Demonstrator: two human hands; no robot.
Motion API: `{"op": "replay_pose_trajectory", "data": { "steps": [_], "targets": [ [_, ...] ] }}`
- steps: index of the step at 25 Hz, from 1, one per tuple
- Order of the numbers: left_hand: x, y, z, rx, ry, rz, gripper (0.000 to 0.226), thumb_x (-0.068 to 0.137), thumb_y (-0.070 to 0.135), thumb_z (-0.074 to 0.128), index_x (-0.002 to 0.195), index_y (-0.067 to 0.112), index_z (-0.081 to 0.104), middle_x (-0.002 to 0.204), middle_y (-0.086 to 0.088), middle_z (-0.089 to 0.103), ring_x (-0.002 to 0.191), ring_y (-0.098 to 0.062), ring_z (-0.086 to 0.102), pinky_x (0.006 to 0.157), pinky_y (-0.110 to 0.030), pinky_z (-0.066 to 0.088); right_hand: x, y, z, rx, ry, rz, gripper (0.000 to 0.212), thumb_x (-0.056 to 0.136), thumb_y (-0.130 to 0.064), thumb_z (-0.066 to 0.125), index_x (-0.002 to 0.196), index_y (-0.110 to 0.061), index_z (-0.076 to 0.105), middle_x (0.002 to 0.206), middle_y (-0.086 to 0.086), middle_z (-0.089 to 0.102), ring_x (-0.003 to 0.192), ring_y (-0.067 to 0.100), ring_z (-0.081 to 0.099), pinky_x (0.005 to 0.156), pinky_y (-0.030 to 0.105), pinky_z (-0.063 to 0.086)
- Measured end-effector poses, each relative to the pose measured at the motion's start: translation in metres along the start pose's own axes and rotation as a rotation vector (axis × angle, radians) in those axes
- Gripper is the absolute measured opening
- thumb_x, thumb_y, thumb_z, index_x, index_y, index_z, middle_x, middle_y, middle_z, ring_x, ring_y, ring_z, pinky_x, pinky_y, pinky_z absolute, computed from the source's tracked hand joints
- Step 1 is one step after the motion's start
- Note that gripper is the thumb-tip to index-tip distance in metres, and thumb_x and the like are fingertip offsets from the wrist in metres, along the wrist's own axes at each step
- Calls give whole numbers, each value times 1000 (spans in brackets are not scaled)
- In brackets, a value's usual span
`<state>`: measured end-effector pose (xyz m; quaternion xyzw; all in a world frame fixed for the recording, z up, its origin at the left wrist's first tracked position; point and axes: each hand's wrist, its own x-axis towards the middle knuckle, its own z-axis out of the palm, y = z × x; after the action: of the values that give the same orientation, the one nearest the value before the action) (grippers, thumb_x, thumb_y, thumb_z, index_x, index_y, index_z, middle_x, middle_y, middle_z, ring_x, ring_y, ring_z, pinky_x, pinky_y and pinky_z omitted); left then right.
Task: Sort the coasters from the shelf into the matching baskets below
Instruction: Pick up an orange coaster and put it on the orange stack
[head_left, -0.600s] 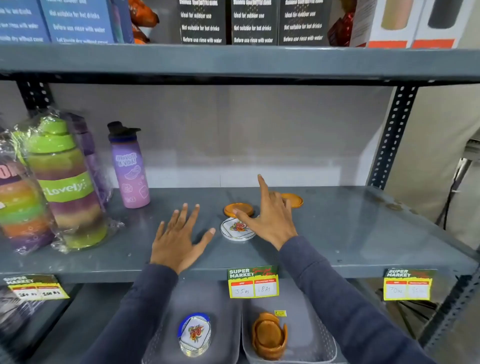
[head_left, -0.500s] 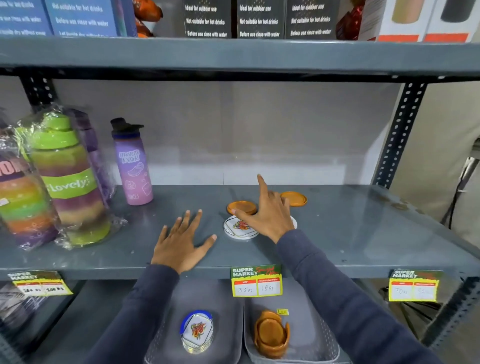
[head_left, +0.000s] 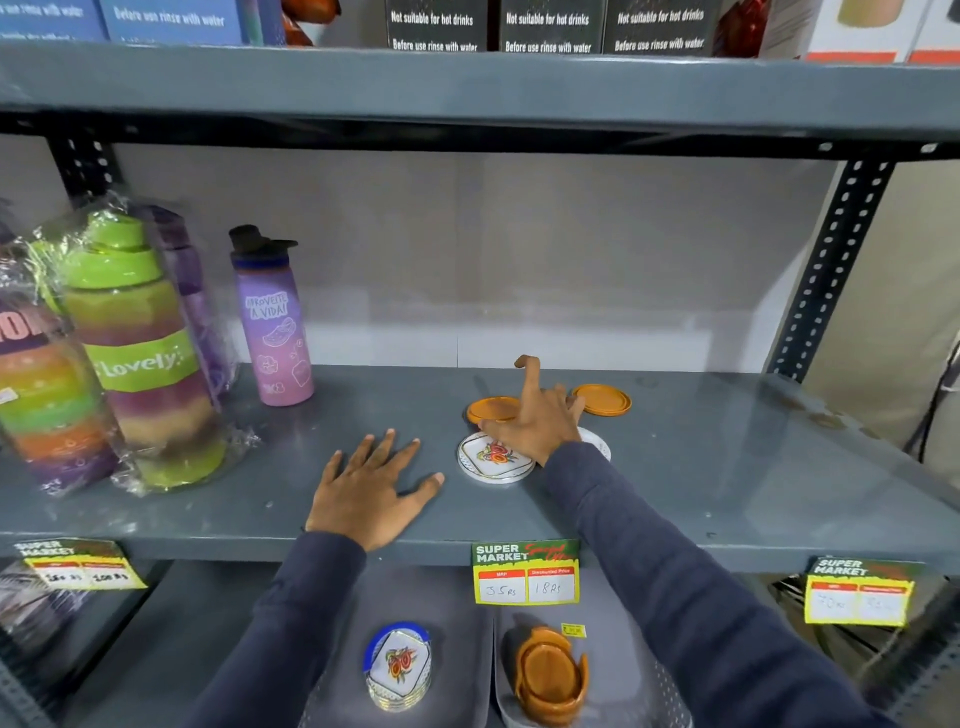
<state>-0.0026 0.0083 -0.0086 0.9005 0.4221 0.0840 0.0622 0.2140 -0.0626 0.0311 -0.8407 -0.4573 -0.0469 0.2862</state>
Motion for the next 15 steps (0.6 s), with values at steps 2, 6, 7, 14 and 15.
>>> {"op": "replay_pose_trajectory", "data": {
  "steps": [2,6,7,14,15],
  "targets": [
    [0,-1,1,-1,3,-4,77,84,79,19,153,45,14,166,12,4,152,-13,1,122,-44,0,-8,0,-8,84,114,-39,80,71,-61,74,128,-28,27,85,-1,65,106,32,55,85,44,28],
    [1,-2,2,4,15,7,77,84,79,18,153,45,14,166,12,4,152,-13,0,122,-43,1,-51,-12,-45,298,366,-216,85,66,-59,83,125,-29,30,123,-5,59,119,18,51,91,42,29],
    [1,-2,2,3,18,5,77,84,79,18,153,45,14,166,12,4,152,-13,0,122,-43,0,-68,-16,-56,308,470,-283,86,64,-62,83,128,-26,37,129,-8,50,123,8,47,92,43,31],
    [2,-2,5,-7,31,0,81,81,81,16,153,46,12,165,14,4,152,-11,1,122,-42,1,-138,-24,-95,471,746,-587,79,67,-55,87,115,-24,33,141,-42,23,113,38,63,77,67,48],
    [2,-1,5,-9,34,-4,79,82,81,18,153,46,13,165,14,5,152,-11,1,122,-42,1,-140,-23,-96,474,732,-574,78,68,-56,86,114,-24,32,141,-41,25,111,41,64,79,67,48]
  ]
}}
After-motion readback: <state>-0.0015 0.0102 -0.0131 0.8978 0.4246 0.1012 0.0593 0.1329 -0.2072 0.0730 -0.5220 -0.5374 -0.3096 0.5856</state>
